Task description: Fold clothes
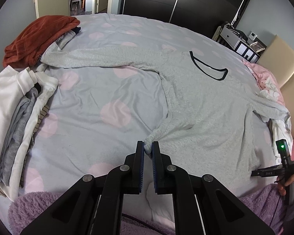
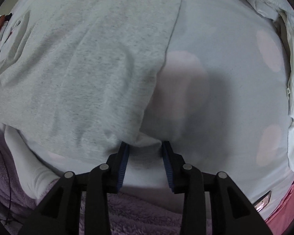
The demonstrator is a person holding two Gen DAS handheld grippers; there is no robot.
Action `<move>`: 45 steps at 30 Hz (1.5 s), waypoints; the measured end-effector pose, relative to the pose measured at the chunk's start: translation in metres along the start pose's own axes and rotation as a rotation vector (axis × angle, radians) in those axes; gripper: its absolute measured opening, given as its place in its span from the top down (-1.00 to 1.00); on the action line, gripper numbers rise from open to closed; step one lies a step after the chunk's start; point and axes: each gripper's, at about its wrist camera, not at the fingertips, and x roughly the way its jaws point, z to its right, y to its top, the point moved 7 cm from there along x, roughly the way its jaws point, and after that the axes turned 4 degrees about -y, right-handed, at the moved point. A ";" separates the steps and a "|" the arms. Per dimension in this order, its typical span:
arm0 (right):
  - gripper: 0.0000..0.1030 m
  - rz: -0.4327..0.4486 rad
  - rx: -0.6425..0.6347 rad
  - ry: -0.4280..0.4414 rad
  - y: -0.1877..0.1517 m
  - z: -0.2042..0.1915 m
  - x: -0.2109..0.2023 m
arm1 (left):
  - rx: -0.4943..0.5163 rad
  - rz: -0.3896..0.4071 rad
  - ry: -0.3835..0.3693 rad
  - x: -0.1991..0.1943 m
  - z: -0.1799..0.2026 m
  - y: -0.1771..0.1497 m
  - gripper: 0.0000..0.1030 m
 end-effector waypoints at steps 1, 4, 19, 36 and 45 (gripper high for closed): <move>0.58 0.008 0.006 0.017 -0.002 0.000 -0.003 | -0.001 -0.002 -0.007 -0.001 0.001 0.000 0.84; 0.79 0.038 0.040 0.099 -0.009 0.001 -0.024 | -0.004 -0.009 -0.030 -0.005 0.003 0.002 0.84; 0.93 0.126 0.095 0.043 -0.071 0.068 -0.169 | 0.153 -0.303 0.007 -0.029 0.022 -0.021 0.85; 0.89 -0.067 0.062 -0.013 -0.060 0.047 -0.080 | 0.314 -0.624 0.167 0.045 0.020 -0.075 0.69; 0.67 -0.044 0.215 0.023 -0.063 0.106 -0.109 | 0.335 -0.571 0.088 0.008 0.032 -0.056 0.42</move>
